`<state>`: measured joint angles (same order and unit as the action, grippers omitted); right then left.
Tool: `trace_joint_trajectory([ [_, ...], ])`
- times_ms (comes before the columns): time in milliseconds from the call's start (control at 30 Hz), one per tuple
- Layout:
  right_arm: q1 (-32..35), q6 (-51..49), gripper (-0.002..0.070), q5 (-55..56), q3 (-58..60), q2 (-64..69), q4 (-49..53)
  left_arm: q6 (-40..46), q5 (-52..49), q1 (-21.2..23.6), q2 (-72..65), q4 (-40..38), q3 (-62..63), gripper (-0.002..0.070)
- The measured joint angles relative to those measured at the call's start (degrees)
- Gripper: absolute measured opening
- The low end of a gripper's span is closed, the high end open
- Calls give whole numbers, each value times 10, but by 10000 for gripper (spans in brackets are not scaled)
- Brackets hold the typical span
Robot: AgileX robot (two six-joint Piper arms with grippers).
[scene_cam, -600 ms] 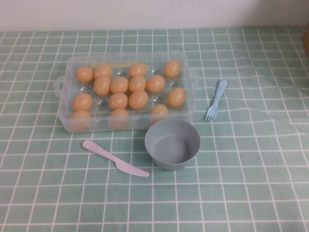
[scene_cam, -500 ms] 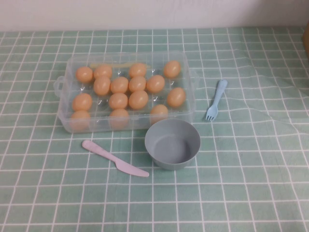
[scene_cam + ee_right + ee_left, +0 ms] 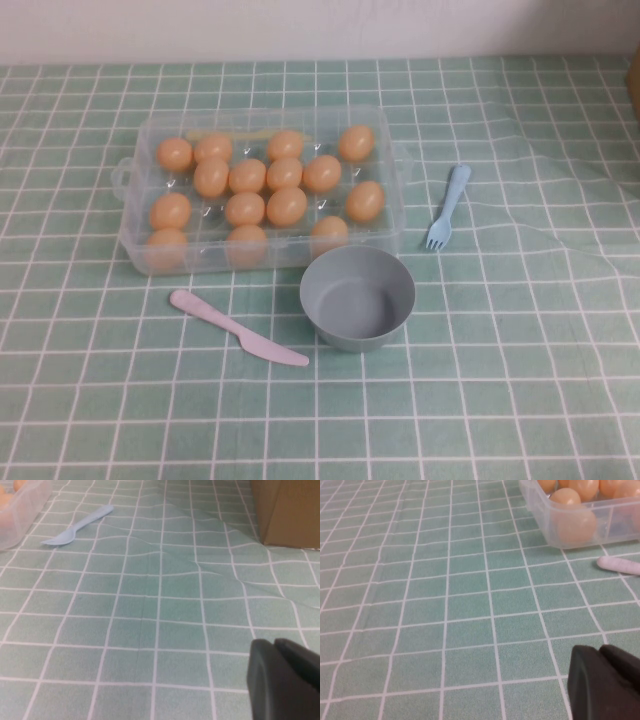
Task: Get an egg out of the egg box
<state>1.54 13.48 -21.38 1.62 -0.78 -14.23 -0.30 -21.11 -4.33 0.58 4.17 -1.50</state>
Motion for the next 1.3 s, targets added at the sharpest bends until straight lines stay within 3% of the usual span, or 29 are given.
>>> trace_joint_trajectory([
  [533,0,0,-18,0,0,0,0,-7,17,0,0,-12,0,-4],
  [767,0,0,-18,0,0,0,0,-86,31,0,0,-19,0,-4],
  [1000,0,0,-18,0,0,0,0,-220,160,0,0,-77,0,-4],
  [1300,0,0,-18,0,0,0,0,-241,221,0,0,-82,0,-4],
])
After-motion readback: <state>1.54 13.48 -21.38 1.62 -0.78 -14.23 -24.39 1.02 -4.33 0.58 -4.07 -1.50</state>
